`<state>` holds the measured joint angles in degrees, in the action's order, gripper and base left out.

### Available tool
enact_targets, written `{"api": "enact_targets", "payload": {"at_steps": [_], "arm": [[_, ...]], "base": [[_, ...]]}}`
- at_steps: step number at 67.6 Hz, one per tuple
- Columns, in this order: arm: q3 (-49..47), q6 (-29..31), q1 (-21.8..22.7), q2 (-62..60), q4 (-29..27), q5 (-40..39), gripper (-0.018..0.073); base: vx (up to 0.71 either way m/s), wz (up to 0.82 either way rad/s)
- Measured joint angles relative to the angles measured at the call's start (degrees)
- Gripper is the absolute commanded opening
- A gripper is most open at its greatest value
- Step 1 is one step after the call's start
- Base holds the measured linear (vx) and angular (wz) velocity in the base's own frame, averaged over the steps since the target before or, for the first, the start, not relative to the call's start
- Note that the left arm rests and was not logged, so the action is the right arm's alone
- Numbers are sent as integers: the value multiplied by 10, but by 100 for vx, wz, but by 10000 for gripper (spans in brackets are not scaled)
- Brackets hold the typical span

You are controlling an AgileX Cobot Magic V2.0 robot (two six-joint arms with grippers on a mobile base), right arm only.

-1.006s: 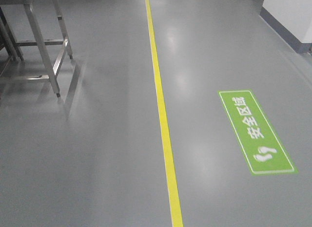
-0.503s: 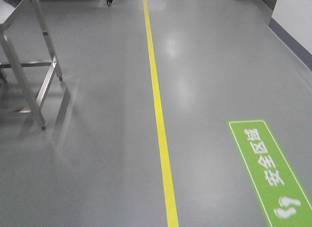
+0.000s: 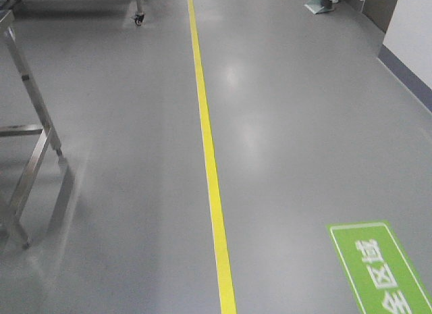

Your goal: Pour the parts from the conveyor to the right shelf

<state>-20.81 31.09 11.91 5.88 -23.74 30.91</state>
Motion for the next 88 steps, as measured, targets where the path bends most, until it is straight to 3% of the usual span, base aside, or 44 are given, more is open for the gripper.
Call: {"api": "enact_targets", "payload": {"at_steps": [88], "arm": [[0, 0, 0, 0, 0, 0, -6]], "base": [[74, 7]]}}
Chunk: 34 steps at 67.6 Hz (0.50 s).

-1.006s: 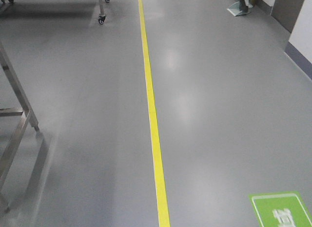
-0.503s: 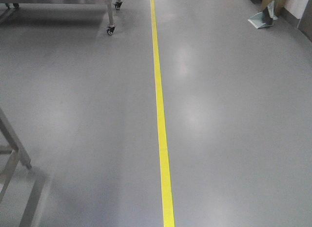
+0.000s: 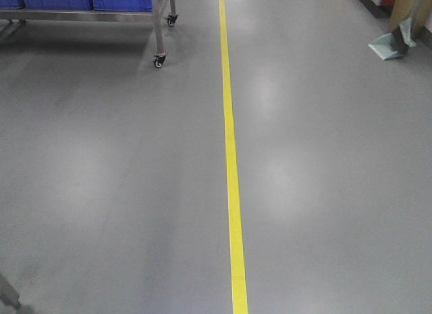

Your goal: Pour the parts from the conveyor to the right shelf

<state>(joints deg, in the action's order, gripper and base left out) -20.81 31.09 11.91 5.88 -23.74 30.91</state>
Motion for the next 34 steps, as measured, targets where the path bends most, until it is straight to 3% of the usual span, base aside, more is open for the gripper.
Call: {"api": "enact_targets", "payload": {"at_steps": [34], "arm": [[0, 0, 0, 0, 0, 0, -6]], "base": [[71, 21]]}}
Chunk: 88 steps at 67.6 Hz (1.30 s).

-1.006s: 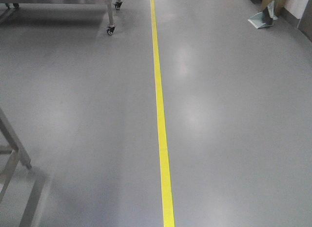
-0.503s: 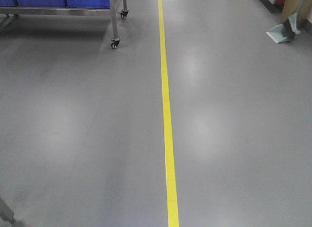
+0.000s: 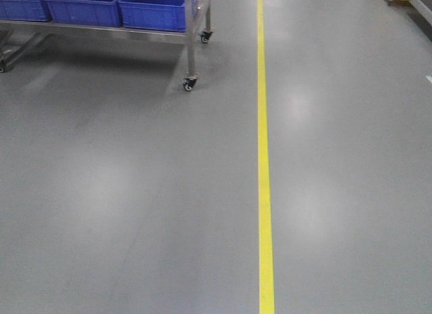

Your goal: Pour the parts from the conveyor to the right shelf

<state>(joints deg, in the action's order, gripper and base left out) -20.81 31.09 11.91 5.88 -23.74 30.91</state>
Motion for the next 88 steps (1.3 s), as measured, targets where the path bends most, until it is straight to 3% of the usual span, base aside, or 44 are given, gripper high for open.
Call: {"api": "enact_targets", "payload": {"at_steps": [53, 88], "arm": [[0, 0, 0, 0, 1, 0, -6], [0, 0, 0, 0, 1, 0, -6]], "base": [[65, 29], [63, 56]]}}
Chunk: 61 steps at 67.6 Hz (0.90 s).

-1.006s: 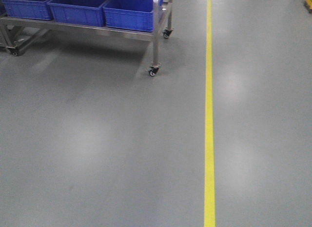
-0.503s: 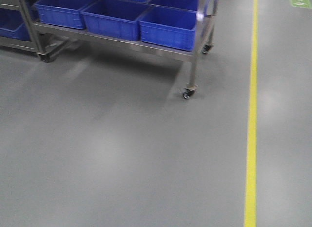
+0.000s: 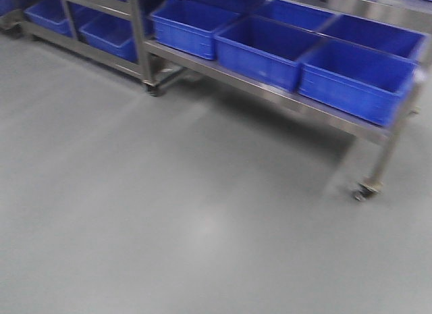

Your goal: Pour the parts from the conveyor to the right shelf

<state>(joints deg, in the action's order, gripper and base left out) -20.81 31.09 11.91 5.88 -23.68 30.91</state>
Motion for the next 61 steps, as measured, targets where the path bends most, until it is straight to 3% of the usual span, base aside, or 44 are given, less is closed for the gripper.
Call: {"api": "enact_targets", "payload": {"at_steps": [61], "arm": [[0, 0, 0, 0, 0, 0, -6]], "base": [[66, 48]]}}
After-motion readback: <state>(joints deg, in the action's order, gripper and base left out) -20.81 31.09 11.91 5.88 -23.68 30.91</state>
